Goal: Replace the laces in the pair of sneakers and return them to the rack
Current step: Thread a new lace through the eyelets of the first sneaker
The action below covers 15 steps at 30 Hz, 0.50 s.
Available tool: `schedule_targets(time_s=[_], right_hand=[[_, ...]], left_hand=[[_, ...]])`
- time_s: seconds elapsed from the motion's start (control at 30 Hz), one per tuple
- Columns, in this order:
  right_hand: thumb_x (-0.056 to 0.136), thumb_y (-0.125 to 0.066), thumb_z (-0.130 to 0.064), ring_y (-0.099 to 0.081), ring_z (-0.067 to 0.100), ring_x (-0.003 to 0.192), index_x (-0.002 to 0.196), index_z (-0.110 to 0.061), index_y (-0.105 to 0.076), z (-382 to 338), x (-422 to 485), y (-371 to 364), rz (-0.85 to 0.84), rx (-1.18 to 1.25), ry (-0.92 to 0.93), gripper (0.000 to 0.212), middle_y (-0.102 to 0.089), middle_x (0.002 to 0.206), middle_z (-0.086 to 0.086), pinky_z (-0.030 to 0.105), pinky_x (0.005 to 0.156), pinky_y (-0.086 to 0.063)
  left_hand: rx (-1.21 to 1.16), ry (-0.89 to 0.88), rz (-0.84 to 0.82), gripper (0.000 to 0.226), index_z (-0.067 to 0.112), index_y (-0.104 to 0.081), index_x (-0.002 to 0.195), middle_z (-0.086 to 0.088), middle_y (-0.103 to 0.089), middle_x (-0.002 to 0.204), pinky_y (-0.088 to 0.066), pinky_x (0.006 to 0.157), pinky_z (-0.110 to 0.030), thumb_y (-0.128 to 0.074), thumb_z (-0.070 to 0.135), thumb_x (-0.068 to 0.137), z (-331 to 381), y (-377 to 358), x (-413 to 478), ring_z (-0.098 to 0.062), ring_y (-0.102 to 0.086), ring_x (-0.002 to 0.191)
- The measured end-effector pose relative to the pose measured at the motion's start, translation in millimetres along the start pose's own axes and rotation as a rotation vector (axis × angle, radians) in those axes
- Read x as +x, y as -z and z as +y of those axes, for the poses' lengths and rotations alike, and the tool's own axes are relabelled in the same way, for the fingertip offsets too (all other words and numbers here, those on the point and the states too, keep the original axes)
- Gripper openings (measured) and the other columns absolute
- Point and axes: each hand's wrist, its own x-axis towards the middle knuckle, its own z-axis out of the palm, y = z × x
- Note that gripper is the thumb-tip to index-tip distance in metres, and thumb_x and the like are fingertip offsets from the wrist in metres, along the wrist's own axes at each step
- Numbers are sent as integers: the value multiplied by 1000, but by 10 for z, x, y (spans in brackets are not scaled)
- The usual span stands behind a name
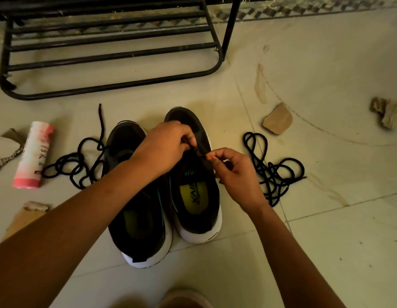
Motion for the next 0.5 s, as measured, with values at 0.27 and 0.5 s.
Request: schedule_targets(time_s=[0.27,0.5], right_hand=[[97,-49,-13,-52,0,58,84,-22,-59,20,-35,-100,76,50,-26,18,-60,71,-10,19,58,-43],[91,-58,-14,-56,-3,66,90,-20,-66,-31,-37,-72,41,62,-25,10,-64,80,-10,19,63,-46]], left_hand=[[-110,7,62,11,16,-67,88,4,-64,87,-47,76,-20,-63,6,85,-48,-34,-38,-8,-60,80],[-179,29,163,16,17,-62,85,12,-58,78,-41,66,-5,-67,3,81,-91,17,-85,1,-56,72]])
